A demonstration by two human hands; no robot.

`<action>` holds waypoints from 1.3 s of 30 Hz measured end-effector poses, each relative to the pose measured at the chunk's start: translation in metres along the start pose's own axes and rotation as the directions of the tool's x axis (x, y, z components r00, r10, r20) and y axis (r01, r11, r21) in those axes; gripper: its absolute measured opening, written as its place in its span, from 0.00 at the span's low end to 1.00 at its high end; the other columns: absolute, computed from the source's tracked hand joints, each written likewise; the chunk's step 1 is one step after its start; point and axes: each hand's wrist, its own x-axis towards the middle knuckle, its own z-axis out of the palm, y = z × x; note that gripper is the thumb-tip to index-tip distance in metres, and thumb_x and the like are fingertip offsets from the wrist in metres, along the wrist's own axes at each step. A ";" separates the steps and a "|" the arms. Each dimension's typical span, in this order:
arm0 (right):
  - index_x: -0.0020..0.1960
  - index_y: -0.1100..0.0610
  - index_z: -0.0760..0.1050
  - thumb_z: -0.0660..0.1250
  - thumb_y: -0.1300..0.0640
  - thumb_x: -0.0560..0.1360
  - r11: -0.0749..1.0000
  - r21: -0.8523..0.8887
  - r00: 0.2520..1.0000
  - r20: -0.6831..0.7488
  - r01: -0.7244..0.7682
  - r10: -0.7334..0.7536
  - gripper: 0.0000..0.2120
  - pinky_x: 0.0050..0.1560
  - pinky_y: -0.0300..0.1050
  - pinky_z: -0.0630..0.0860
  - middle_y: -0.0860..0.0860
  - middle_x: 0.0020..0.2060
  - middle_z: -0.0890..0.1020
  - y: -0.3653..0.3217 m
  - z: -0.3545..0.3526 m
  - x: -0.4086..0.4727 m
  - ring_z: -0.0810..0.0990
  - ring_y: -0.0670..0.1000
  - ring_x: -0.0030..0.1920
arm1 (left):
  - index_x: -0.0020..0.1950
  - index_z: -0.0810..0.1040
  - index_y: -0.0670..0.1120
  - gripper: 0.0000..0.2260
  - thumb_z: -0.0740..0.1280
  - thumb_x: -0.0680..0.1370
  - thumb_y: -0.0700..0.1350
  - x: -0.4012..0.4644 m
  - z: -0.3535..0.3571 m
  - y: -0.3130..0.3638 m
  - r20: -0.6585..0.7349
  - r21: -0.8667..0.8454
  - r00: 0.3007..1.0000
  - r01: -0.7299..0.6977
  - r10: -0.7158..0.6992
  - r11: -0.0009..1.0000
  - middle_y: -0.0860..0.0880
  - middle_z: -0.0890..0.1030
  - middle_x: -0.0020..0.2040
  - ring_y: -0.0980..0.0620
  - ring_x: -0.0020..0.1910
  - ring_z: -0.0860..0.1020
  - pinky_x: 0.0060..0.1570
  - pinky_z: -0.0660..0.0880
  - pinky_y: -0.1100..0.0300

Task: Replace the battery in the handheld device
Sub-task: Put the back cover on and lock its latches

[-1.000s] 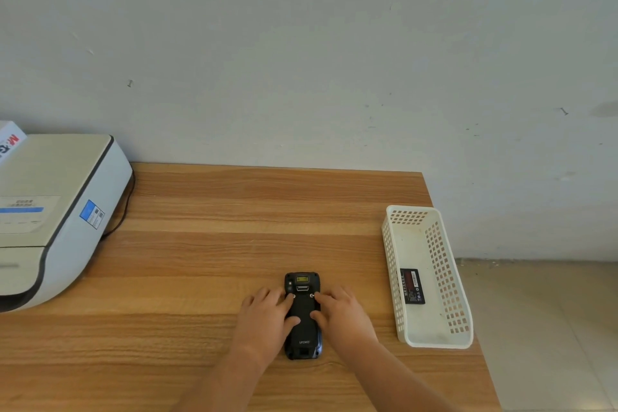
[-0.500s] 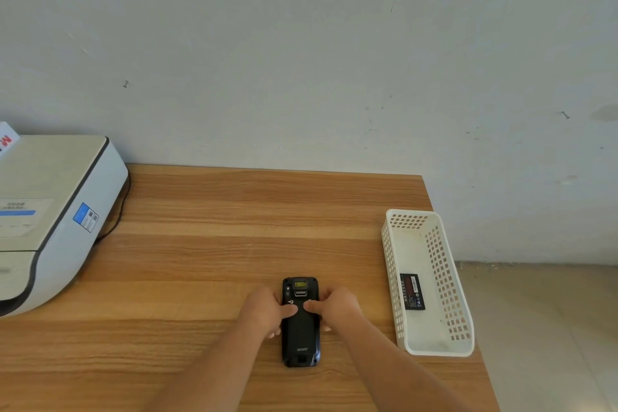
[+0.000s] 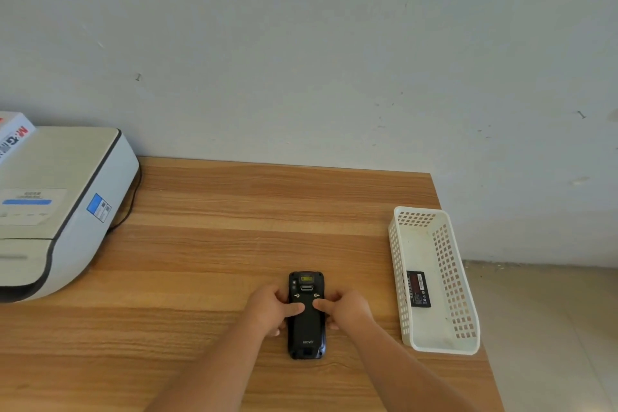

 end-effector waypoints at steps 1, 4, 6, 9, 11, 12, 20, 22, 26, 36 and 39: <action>0.49 0.53 0.73 0.75 0.50 0.72 1.000 0.006 1.000 0.010 -0.003 0.003 0.13 0.45 0.44 0.82 0.50 0.40 0.83 0.002 0.000 -0.001 0.83 0.48 0.38 | 0.51 0.75 0.47 0.13 0.76 0.72 0.46 0.000 0.000 -0.001 0.004 -0.006 1.000 -0.001 0.002 1.000 0.48 0.81 0.47 0.50 0.44 0.81 0.34 0.78 0.58; 0.49 0.54 0.73 0.75 0.53 0.72 1.000 0.017 1.000 0.026 -0.013 0.012 0.12 0.47 0.48 0.83 0.51 0.40 0.83 0.005 0.002 0.001 0.83 0.49 0.38 | 0.48 0.75 0.48 0.13 0.77 0.71 0.44 0.002 0.002 -0.003 -0.017 0.022 1.000 -0.022 0.022 1.000 0.48 0.81 0.46 0.49 0.44 0.81 0.39 0.80 0.55; 0.49 0.54 0.74 0.75 0.53 0.71 1.000 0.004 1.000 0.019 -0.008 0.007 0.13 0.46 0.48 0.83 0.51 0.41 0.84 0.005 0.004 0.004 0.84 0.50 0.40 | 0.46 0.75 0.49 0.13 0.78 0.70 0.45 0.006 0.003 -0.004 -0.038 0.051 0.998 -0.049 0.051 0.998 0.49 0.81 0.45 0.49 0.44 0.81 0.46 0.81 0.51; 0.48 0.53 0.73 0.74 0.52 0.73 1.000 -0.008 1.000 0.009 0.003 -0.002 0.12 0.45 0.48 0.83 0.52 0.41 0.83 0.005 0.004 0.002 0.84 0.50 0.40 | 0.45 0.75 0.51 0.12 0.78 0.70 0.48 0.006 0.004 -0.006 -0.065 0.109 0.994 -0.082 0.090 0.991 0.51 0.81 0.44 0.51 0.43 0.81 0.49 0.80 0.49; 0.49 0.53 0.72 0.73 0.52 0.74 1.000 -0.011 1.000 0.008 0.010 -0.010 0.11 0.45 0.49 0.83 0.52 0.41 0.83 0.006 0.005 -0.001 0.84 0.51 0.40 | 0.45 0.74 0.52 0.13 0.77 0.70 0.50 0.002 0.004 -0.008 -0.082 0.136 0.991 -0.094 0.106 0.986 0.52 0.80 0.45 0.53 0.44 0.80 0.49 0.80 0.50; 0.50 0.53 0.72 0.73 0.52 0.74 1.000 -0.001 1.000 0.008 0.016 -0.016 0.11 0.45 0.49 0.83 0.52 0.42 0.83 0.007 0.006 -0.003 0.84 0.51 0.40 | 0.46 0.74 0.52 0.13 0.77 0.71 0.50 0.000 0.004 -0.009 -0.081 0.129 0.991 -0.092 0.103 0.987 0.53 0.80 0.46 0.53 0.44 0.80 0.48 0.80 0.51; 0.48 0.53 0.73 0.76 0.58 0.71 0.999 0.037 0.999 0.052 0.008 -0.010 0.13 0.44 0.49 0.83 0.52 0.43 0.84 0.022 0.012 -0.012 0.85 0.52 0.41 | 0.51 0.73 0.50 0.16 0.77 0.71 0.46 -0.010 0.010 -0.020 0.008 0.104 0.999 -0.053 0.053 0.993 0.48 0.81 0.50 0.49 0.42 0.81 0.30 0.76 0.59; 0.48 0.53 0.72 0.75 0.57 0.72 1.000 0.023 0.999 0.050 0.016 -0.017 0.12 0.44 0.48 0.83 0.53 0.43 0.84 0.022 0.013 -0.011 0.85 0.51 0.41 | 0.50 0.73 0.50 0.16 0.78 0.70 0.46 -0.009 0.011 -0.020 -0.012 0.131 0.997 -0.079 0.081 0.988 0.49 0.81 0.48 0.49 0.42 0.81 0.34 0.78 0.57; 0.48 0.54 0.72 0.74 0.57 0.73 0.999 0.041 0.999 0.054 -0.001 -0.001 0.11 0.42 0.49 0.84 0.54 0.42 0.84 0.022 0.012 -0.013 0.85 0.52 0.39 | 0.47 0.72 0.52 0.16 0.78 0.70 0.47 -0.011 0.012 -0.019 -0.036 0.174 0.994 -0.097 0.105 0.980 0.51 0.81 0.48 0.50 0.46 0.81 0.49 0.81 0.51; 0.53 0.54 0.73 0.77 0.60 0.69 1.000 0.026 0.995 0.103 0.004 -0.007 0.17 0.42 0.45 0.83 0.51 0.45 0.81 0.033 0.014 -0.019 0.84 0.49 0.43 | 0.60 0.72 0.51 0.24 0.79 0.69 0.45 -0.022 0.013 -0.029 0.034 0.180 0.997 -0.078 0.074 0.981 0.51 0.80 0.51 0.52 0.45 0.81 0.35 0.79 0.59; 0.53 0.53 0.73 0.76 0.59 0.71 1.000 -0.004 0.994 0.105 0.018 -0.017 0.16 0.41 0.43 0.83 0.50 0.45 0.81 0.033 0.014 -0.018 0.83 0.48 0.42 | 0.58 0.74 0.52 0.23 0.80 0.67 0.46 -0.020 0.015 -0.030 0.000 0.213 0.995 -0.094 0.096 0.973 0.53 0.80 0.50 0.52 0.48 0.80 0.51 0.80 0.53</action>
